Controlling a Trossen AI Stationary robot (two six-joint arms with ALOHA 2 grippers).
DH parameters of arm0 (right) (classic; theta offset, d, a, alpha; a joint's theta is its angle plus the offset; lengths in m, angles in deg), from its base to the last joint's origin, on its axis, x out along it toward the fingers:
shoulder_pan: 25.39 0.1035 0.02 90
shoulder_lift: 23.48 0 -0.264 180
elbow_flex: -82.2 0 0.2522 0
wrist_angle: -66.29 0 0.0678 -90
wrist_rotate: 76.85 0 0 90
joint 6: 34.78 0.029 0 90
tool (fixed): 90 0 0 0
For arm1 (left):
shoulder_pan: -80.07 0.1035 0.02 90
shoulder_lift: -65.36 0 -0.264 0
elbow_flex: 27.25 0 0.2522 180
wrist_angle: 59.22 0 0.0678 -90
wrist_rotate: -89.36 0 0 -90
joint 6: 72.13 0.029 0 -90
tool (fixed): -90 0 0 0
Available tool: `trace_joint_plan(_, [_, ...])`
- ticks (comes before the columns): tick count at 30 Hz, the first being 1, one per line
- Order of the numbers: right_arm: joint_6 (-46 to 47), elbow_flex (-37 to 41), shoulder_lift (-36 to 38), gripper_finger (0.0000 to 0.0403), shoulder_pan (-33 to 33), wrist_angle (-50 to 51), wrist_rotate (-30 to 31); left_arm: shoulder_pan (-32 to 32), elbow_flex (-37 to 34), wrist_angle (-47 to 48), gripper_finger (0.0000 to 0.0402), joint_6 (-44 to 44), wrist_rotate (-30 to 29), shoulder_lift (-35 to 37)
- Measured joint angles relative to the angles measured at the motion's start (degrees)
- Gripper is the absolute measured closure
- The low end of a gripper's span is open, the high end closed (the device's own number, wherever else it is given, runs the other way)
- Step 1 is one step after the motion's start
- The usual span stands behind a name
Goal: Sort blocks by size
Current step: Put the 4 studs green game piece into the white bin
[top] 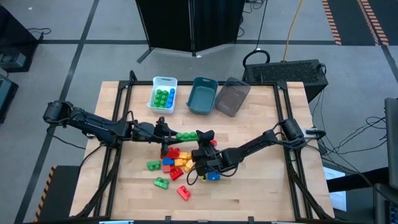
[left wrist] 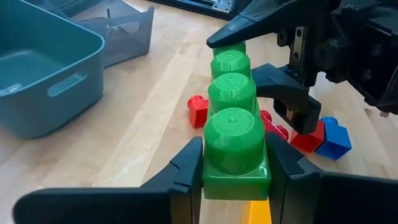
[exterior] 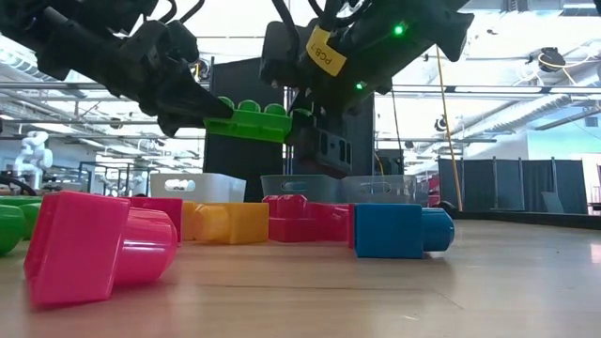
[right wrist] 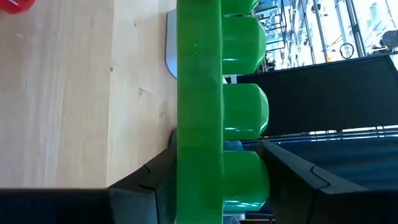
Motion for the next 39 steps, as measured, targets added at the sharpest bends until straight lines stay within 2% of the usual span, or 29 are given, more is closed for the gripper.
trace_joint_plan(6, [11.1,-0.1,0.1,0.0192,0.1,-1.1,0.7,0.0,0.0,-0.1,0.0318,0.4,-4.5,0.0])
trace_joint_plan(9, [17.5,-0.1,0.1,0.0178,0.6,0.8,4.5,0.1,0.0,0.2,0.0319,1.6,-9.5,1.2])
trace_joint_plan(11, [25.1,-0.1,0.2,0.0171,0.7,3.5,6.1,0.0,0.0,0.8,0.0319,1.7,-12.8,3.0])
trace_joint_plan(14, [41.2,-0.1,1.1,0.0163,0.2,11.0,2.1,0.0,0.0,2.7,0.0319,1.8,-17.9,6.8])
trace_joint_plan(17, [54.7,-0.1,1.9,0.0159,-0.7,19.9,-3.2,0.0,0.0,7.6,0.032,1.2,-25.5,11.1])
trace_joint_plan(21, [63.9,-0.1,2.5,0.0158,-1.9,27.6,-6.6,0.0,0.0,17.4,0.032,-3.9,-38.8,15.6])
trace_joint_plan(24, [66.2,-0.1,2.8,0.016,-2.3,28.4,-7.1,1.3,0.0,25.5,0.032,-10.9,-44.0,17.2])
trace_joint_plan(28, [65.4,-0.1,2.8,0.016,-2.7,25.8,-7.6,7.2,0.0,30.8,0.032,-19.8,-43.4,16.9])
trace_joint_plan(34, [61.9,-0.1,2.8,0.016,-3.0,20.5,-9.4,16.1,0.0,30.6,0.032,-22.8,-41.7,13.7])
trace_joint_plan(39, [61.4,-0.1,2.8,0.016,-3.0,20.5,-9.5,20.6,0.0,30.3,0.0311,-24.0,-39.9,11.3])
